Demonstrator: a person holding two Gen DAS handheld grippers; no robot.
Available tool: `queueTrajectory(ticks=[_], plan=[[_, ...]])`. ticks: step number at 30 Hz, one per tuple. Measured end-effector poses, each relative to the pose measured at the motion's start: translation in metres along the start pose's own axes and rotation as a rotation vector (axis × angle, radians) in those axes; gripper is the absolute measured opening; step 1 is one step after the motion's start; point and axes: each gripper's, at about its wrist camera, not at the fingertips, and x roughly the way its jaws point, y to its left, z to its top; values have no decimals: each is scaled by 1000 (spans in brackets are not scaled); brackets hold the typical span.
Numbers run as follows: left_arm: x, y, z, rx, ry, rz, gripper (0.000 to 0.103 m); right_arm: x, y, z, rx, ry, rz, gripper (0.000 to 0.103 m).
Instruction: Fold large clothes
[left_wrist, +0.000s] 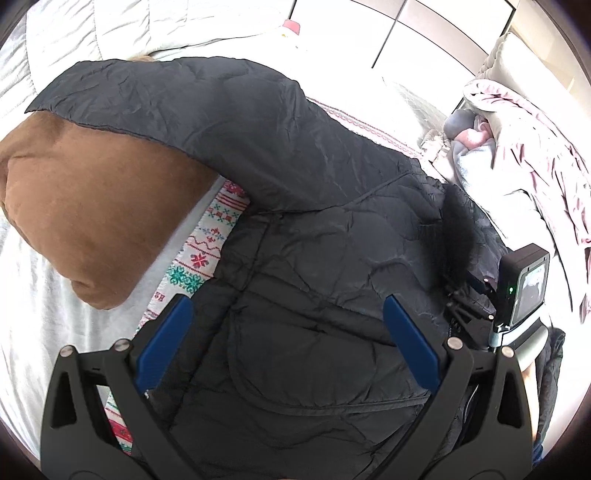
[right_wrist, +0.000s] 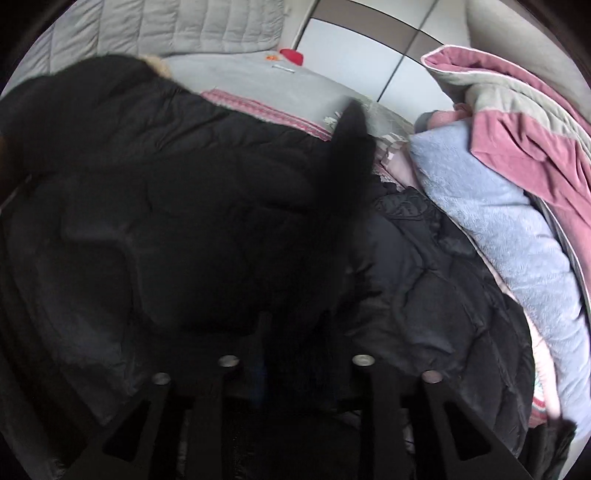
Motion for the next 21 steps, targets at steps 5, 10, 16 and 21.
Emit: queueTrajectory(ticks=[5,10,16,21], plan=[[0,0,0,3,0,-2,103,-15,-25,9,124,-38,182,59],[1,5,2,-11,-10,8,103,-4,-40,13,311,52,358,65],[-9,19,9,-38,-39,-21,103,-48,-89,7,437,-29,385,70],[-44,74,26,-195,-136,-61,103,-110,-138,-52,717,30,533,92]])
